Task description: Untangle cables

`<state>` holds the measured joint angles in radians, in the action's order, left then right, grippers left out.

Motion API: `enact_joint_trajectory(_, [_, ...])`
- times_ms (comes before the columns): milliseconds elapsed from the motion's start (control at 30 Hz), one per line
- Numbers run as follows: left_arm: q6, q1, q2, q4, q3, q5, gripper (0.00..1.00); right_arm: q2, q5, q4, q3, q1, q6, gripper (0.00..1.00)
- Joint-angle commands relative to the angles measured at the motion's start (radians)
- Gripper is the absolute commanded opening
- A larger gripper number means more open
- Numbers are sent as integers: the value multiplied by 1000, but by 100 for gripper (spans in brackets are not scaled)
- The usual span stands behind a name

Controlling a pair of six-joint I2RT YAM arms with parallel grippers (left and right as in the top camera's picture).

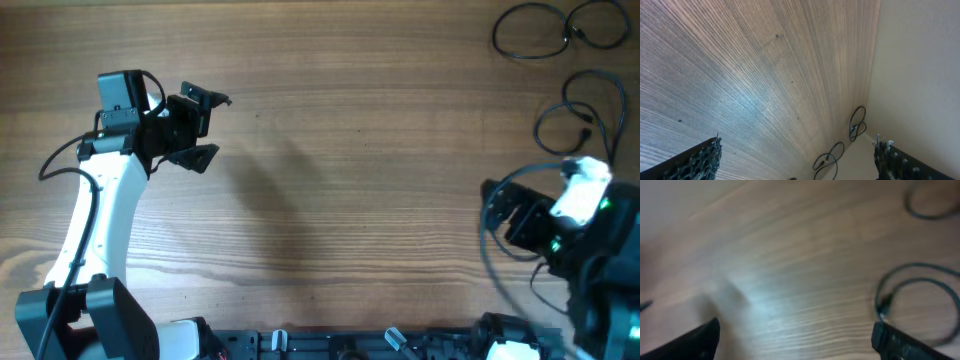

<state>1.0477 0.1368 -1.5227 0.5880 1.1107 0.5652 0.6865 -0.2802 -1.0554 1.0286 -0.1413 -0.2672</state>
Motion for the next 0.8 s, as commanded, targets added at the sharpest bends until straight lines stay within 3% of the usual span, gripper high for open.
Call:
enact_joint_trajectory(0, [-20, -4, -5, 0, 4, -10, 100, -130, 80, 154, -114, 136, 32, 100])
enact_joint_trajectory(233, [-20, -4, -5, 0, 4, -10, 100, -357, 129, 375, -356, 148, 111, 100])
enact_joint_trajectory(400, [-20, -4, -5, 0, 4, -10, 100, -501, 130, 640, -591, 148, 131, 100])
enact_joint_trajectory(767, [-20, -4, -5, 0, 4, -10, 100, -671, 143, 1018, -904, 148, 159, 100])
